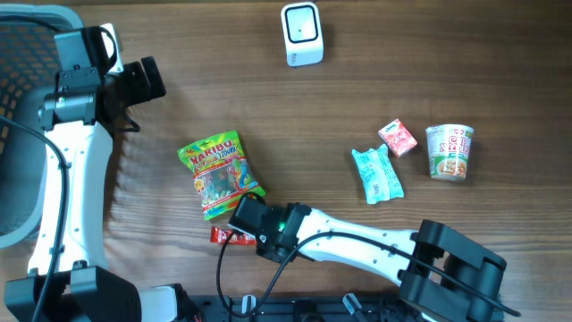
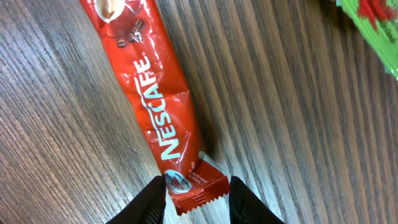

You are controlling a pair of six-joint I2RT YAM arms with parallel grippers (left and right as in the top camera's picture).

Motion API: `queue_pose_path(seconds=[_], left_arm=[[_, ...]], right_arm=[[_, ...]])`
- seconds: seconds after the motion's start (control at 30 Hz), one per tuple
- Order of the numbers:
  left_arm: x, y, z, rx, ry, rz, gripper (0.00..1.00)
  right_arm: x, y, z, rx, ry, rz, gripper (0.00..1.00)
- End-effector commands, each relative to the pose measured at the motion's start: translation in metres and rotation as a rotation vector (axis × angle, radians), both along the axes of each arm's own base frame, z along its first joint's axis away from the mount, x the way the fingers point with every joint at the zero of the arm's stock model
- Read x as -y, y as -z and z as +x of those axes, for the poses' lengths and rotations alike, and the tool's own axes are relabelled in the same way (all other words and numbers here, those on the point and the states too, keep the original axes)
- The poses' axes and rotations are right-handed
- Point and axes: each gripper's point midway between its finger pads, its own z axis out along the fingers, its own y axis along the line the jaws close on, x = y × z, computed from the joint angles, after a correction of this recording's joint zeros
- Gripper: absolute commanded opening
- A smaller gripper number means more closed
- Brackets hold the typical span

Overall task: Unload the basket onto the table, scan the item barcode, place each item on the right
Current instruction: 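Lower and close the right gripper on the Nescafe stick end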

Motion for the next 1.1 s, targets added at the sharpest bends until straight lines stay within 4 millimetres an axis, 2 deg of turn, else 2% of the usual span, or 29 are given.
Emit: queue_pose_path(seconds=[0.0,0.23,0.27,0.33,0.6,0.7,0.9,1.07], left_arm=[[-0.002,-0.007,0.0,0.018,0.009,0.007,1.0],[-0.002,-0.007,0.0,0.018,0.008,0.007,1.0],[-0.002,-0.007,0.0,0.018,0.008,0.007,1.0],[-0.002,-0.007,0.0,0.018,0.009,0.007,1.0],[-0.002,-0.007,0.0,0.018,0.009,0.007,1.0],[-0.002,-0.007,0.0,0.018,0.009,0.007,1.0],[-0.002,-0.007,0.0,0.018,0.009,0.007,1.0],[-0.002,-0.007,0.0,0.018,0.009,0.007,1.0]], right_arm=[[0.0,0.001,0.003,-0.036,-0.006,0.017,0.33],[-0.002,-0.007,0.006,-0.187,-0.018,0.103,0.34],[-0.002,-0.008,0.006,-0.199,-0.015,0.111,0.39],[-0.001,-0.008,0.008,-0.203,-0.009,0.114,0.44],[-0.006,-0.012,0.007,-0.201,-0.064,0.134,0.46],[-0.01,-0.013,0.015,-0.164,-0.06,0.149,0.54],[-0.023,-0.017,0.024,-0.125,-0.067,0.204,0.48],[-0.018,-0.008,0.022,-0.121,-0.063,0.199,0.42]])
